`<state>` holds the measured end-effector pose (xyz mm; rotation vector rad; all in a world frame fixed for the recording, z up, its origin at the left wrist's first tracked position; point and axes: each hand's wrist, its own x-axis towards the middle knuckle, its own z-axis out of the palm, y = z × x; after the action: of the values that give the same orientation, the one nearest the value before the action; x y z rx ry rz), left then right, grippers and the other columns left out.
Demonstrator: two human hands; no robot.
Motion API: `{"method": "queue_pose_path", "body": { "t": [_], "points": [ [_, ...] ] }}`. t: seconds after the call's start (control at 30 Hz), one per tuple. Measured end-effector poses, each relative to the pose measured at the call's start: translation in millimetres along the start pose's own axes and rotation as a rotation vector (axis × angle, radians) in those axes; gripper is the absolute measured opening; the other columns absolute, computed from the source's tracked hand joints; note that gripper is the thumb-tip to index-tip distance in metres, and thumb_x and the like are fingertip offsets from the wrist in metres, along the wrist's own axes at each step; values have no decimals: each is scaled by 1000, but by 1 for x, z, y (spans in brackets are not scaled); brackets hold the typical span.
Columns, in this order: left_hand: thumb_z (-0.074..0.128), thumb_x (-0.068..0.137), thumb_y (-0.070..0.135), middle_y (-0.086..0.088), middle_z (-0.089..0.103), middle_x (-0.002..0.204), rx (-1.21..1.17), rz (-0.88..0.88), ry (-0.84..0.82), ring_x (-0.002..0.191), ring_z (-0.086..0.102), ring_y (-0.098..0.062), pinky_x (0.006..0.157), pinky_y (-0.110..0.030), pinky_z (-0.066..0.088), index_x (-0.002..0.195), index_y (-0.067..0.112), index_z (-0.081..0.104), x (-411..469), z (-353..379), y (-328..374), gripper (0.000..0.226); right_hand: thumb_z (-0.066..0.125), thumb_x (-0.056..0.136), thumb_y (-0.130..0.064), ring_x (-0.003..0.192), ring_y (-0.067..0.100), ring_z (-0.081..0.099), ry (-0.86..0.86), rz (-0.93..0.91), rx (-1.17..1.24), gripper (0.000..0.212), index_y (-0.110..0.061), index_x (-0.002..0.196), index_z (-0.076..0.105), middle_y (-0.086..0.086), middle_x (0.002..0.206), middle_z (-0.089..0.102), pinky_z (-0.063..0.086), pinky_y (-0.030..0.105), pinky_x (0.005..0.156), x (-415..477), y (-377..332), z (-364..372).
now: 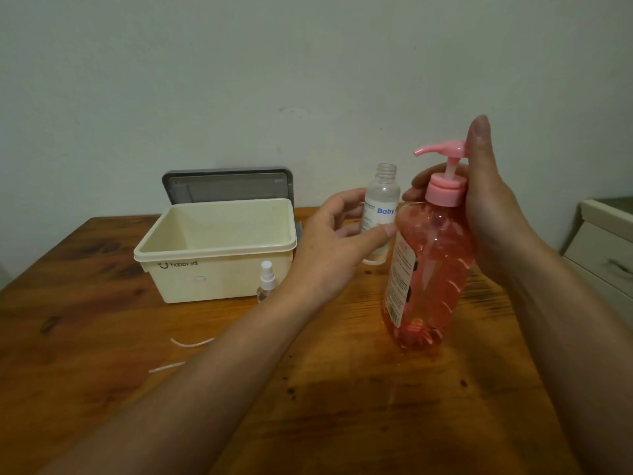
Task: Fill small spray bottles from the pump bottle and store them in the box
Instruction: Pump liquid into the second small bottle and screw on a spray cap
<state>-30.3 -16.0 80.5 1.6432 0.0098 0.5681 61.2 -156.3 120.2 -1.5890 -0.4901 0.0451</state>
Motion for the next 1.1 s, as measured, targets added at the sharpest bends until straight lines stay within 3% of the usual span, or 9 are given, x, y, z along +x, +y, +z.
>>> {"method": "queue_pose_path", "body": {
  "t": [0.13,0.23,0.37,0.53,0.63,0.77,0.83,0.93,1.1],
  "points": [
    [75,81,16,4,63,120,7,-6,12,98,67,-6,68,-9,51,128,25,53,-5,-5,1,52,22,93,-73,95,16,72,61,-58,-64,67,-28,84,71,2,95,76,56,42,88,-1,-2,0],
    [75,82,15,3,62,122,15,-10,21,102,66,-9,71,-11,53,128,24,53,-10,-11,0,52,20,95,-70,101,13,68,97,-102,-119,63,-32,95,70,-4,103,74,55,33,77,-3,-4,-1],
    [74,82,15,4,65,117,24,-14,25,102,65,-8,75,-10,52,127,27,52,-17,-19,-2,52,17,98,-65,97,6,62,107,-162,-214,58,-42,86,69,-8,109,67,47,22,68,-9,-9,3],
    [74,81,12,9,66,106,25,1,44,88,63,7,72,-7,50,117,33,52,-24,-27,-4,47,21,100,-61,104,-1,59,197,-240,-185,56,-29,113,64,-22,102,68,48,29,93,-7,-15,1],
    [74,81,14,7,66,110,33,-6,46,91,63,4,74,-8,50,121,32,52,-28,-31,-4,50,25,103,-53,95,-12,58,288,-318,-152,53,-19,124,59,-28,96,63,45,18,88,-11,-20,5],
    [74,81,11,2,67,113,16,-1,56,93,64,-1,76,-11,51,124,27,53,-32,-36,-4,51,31,107,-36,72,-31,51,343,-442,-100,38,-13,125,55,-19,110,55,38,-5,59,-22,-28,17],
    [74,80,10,3,68,111,11,1,58,90,64,2,75,-11,51,122,28,54,-34,-39,-5,49,37,105,-36,91,-23,57,347,-538,-74,30,-18,119,57,-15,115,56,42,-2,65,-28,-29,25],
    [74,80,11,4,68,109,19,-7,56,90,65,3,76,-12,51,123,27,54,-36,-41,-6,50,46,99,-32,132,7,47,330,-696,-91,21,-24,114,58,-2,130,59,46,20,96,-36,-22,40],
    [75,80,11,2,70,106,23,-6,80,92,67,-5,78,-16,54,120,29,55,-40,-47,-6,49,56,96,-15,125,10,54,115,-699,17,26,-20,122,55,-1,129,59,44,32,106,-58,-1,70]
  ]
}}
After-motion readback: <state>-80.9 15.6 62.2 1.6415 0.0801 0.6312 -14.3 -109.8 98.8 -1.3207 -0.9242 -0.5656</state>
